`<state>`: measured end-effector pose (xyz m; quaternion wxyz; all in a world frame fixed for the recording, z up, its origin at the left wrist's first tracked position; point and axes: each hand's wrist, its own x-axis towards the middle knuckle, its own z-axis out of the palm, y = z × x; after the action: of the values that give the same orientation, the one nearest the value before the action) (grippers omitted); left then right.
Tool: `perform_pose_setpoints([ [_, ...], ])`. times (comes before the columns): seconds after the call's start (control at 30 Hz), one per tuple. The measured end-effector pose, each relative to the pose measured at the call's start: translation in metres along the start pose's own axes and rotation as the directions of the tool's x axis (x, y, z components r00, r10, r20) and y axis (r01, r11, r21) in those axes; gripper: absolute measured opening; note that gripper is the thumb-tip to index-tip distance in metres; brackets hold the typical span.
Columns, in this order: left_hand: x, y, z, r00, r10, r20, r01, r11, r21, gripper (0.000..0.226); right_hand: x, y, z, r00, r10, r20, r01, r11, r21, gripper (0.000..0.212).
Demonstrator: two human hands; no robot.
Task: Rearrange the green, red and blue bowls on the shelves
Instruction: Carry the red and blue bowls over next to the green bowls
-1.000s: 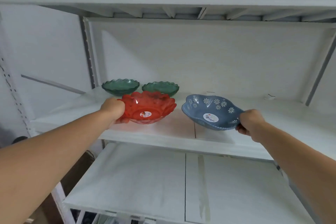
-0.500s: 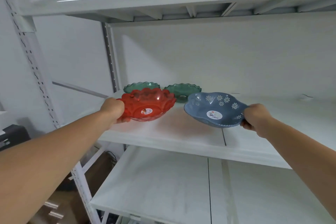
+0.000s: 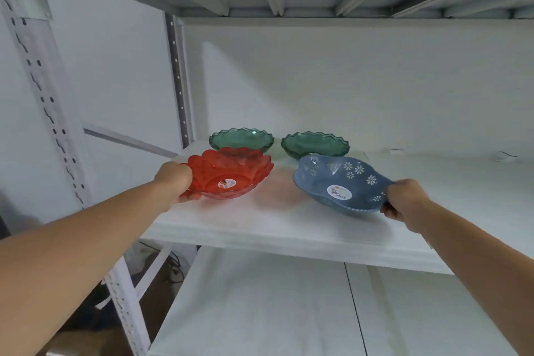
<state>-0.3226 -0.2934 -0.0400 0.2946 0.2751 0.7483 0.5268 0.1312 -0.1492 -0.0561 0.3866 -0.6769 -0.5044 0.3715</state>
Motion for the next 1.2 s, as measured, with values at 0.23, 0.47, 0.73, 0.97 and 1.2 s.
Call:
perform_pose_setpoints([
  [0.23, 0.057, -0.019, -0.01, 0.997, 0.045, 0.067, -0.051, 0.994, 0.093, 0.028, -0.017, -0.003, 0.043, 0.996, 0.081, -0.032, -0.081, 0.997, -0.012, 0.032],
  [0.47, 0.074, -0.026, -0.005, 0.99, 0.129, 0.05, -0.138, 0.938, 0.318, 0.035, -0.01, -0.003, 0.043, 0.995, 0.098, -0.002, -0.097, 0.99, -0.1, 0.03],
  [0.73, 0.093, 0.059, -0.036, 0.874, 0.483, 0.051, -0.457, 0.782, 0.423, 0.08, -0.003, -0.084, 0.015, 0.912, -0.396, 0.106, 0.357, 0.64, -0.68, 0.081],
  [0.97, 0.077, 0.089, -0.02, 0.812, 0.553, 0.186, -0.574, 0.701, 0.422, 0.077, 0.002, -0.115, 0.033, 0.843, -0.501, 0.196, 0.501, 0.599, -0.624, 0.08],
  [1.2, 0.08, 0.067, 0.005, 0.831, 0.516, 0.208, -0.543, 0.671, 0.506, 0.042, 0.032, -0.092, 0.041, 0.863, -0.452, 0.224, 0.493, 0.663, -0.564, 0.076],
])
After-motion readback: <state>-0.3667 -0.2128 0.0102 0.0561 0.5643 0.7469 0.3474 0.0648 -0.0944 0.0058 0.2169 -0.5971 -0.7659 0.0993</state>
